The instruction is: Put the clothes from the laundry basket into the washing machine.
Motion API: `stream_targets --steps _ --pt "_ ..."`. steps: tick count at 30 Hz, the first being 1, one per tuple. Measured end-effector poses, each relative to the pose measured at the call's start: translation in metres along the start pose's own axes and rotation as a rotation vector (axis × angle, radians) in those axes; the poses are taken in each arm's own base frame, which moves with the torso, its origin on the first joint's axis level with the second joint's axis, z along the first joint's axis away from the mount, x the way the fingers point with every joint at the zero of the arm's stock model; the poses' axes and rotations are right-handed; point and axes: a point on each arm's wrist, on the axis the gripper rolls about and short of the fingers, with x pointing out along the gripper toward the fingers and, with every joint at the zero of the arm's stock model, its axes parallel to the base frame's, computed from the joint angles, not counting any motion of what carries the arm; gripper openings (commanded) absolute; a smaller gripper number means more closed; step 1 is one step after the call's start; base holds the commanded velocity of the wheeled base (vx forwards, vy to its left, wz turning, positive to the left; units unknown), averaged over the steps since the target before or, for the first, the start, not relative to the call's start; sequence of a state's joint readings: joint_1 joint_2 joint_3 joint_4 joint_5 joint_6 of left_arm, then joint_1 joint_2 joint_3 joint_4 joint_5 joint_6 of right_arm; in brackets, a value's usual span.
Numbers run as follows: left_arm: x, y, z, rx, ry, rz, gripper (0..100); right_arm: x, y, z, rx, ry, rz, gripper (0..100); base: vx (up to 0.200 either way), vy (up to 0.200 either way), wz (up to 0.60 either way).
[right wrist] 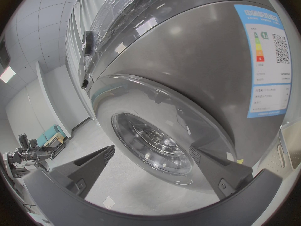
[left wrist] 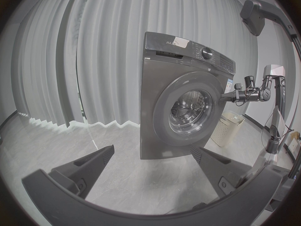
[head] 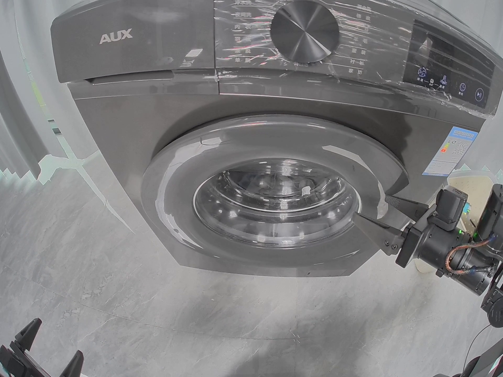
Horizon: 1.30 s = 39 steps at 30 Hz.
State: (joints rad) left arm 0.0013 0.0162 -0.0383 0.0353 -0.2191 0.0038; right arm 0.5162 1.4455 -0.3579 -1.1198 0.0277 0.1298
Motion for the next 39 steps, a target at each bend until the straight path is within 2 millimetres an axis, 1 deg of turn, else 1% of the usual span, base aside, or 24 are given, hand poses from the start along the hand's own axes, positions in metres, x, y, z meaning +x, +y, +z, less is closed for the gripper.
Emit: stream_targets --steps 2,5,9,10,13,14,19,24,28,30,34,36,39 --pt "0.0 0.0 0.0 -0.001 0.0 0.0 100 -0.004 -0.001 -0.003 -0.004 0.006 -0.01 100 0.0 0.0 0.0" --pt "0.0 0.0 0.0 -0.002 0.0 0.0 100 -0.017 -0.001 -0.01 -0.017 0.02 -0.022 100 0.0 0.0 0.0" --pt "0.0 0.0 0.0 -0.005 0.0 0.0 100 -0.05 -0.001 -0.025 -0.029 0.073 -0.002 100 0.0 0.0 0.0" --pt "0.0 0.0 0.0 -0.005 0.0 0.0 100 -0.061 -0.001 -0.028 -0.033 0.081 -0.001 100 0.0 0.0 0.0" --pt "0.0 0.0 0.0 -0.006 0.0 0.002 100 -0.085 -0.002 -0.029 -0.047 0.071 -0.004 100 0.0 0.0 0.0" --pt "0.0 0.0 0.0 -0.006 0.0 0.002 100 -0.09 -0.003 -0.029 -0.051 0.07 -0.008 100 0.0 0.0 0.0" --pt "0.0 0.0 0.0 -0.006 0.0 0.004 100 -0.129 -0.011 -0.031 -0.089 0.068 -0.105 100 0.0 0.0 0.0" --pt "0.0 0.0 0.0 -0.006 0.0 0.004 100 -0.164 -0.012 -0.038 -0.112 0.052 -0.208 100 0.0 0.0 0.0" --pt "0.0 0.0 0.0 -0.006 0.0 0.005 100 -0.19 -0.008 -0.05 -0.124 0.045 -0.28 100 0.0 0.0 0.0" --pt "0.0 0.0 0.0 -0.007 0.0 0.005 100 -0.204 -0.006 -0.063 -0.124 0.078 -0.321 100 0.0 0.0 0.0" --pt "0.0 0.0 0.0 -0.007 0.0 0.006 100 -0.22 -0.002 -0.084 -0.114 0.127 -0.401 100 0.0 0.0 0.0" --pt "0.0 0.0 0.0 -0.009 0.0 0.007 100 -0.226 0.0 -0.091 -0.113 0.126 -0.444 100 0.0 0.0 0.0" --pt "0.0 0.0 0.0 -0.017 0.0 0.009 100 -0.23 0.002 -0.094 -0.117 0.081 -0.499 100 0.0 0.0 0.0"
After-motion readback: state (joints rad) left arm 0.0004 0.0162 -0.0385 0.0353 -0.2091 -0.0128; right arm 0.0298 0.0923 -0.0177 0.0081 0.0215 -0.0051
